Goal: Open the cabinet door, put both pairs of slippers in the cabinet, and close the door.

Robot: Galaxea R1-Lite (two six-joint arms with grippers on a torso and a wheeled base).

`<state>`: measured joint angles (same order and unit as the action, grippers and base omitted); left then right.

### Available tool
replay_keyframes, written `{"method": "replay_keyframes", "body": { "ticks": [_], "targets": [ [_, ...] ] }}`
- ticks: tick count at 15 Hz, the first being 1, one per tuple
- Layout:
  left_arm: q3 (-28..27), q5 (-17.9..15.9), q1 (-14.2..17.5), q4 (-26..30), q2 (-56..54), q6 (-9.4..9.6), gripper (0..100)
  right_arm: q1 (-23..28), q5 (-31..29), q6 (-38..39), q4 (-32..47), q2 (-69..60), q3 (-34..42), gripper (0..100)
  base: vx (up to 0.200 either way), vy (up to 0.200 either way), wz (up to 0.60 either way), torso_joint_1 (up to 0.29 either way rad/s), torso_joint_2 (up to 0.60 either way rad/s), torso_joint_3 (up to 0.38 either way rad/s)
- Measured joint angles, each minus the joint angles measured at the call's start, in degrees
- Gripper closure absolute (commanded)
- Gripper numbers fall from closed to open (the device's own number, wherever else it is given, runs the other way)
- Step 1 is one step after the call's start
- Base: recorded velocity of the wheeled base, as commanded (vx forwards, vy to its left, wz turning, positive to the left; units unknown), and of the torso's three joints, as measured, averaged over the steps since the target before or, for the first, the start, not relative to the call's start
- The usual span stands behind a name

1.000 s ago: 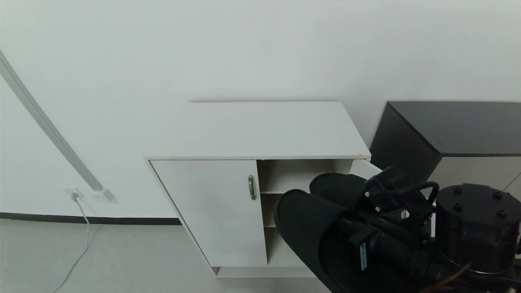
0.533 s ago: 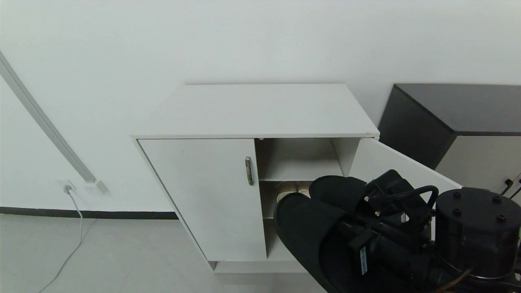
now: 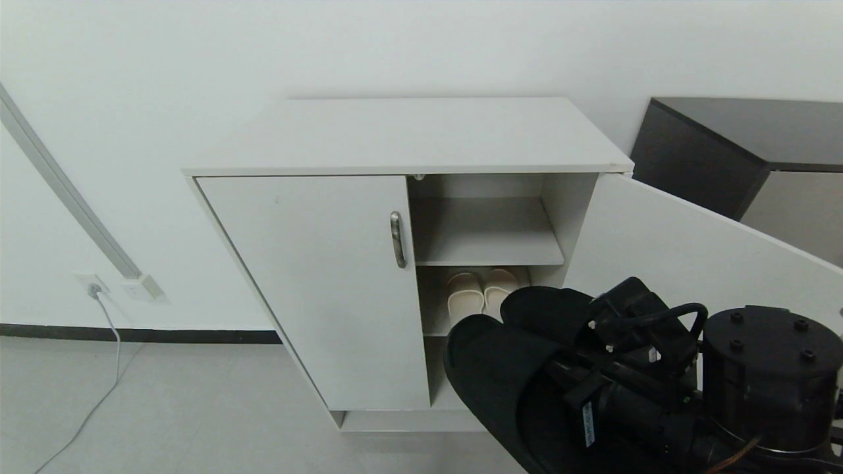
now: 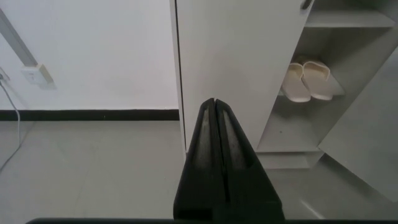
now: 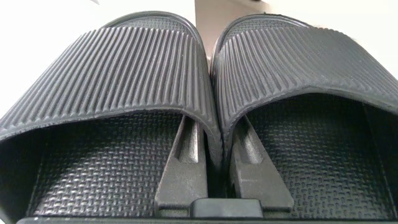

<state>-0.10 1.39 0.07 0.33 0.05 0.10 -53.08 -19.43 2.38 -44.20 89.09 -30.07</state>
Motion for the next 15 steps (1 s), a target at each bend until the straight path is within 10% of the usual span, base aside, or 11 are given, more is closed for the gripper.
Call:
{"method": "replay_keyframes", "body": {
  "ticks": [15],
  "targets": [
    [0.0,0.0,0.0,0.0,0.0,0.0,100,0.0,0.0,-0.02,0.04,0.38,0.3,100,0.0,0.0,0.0,-0.077,0.4,0.325]
  ]
}}
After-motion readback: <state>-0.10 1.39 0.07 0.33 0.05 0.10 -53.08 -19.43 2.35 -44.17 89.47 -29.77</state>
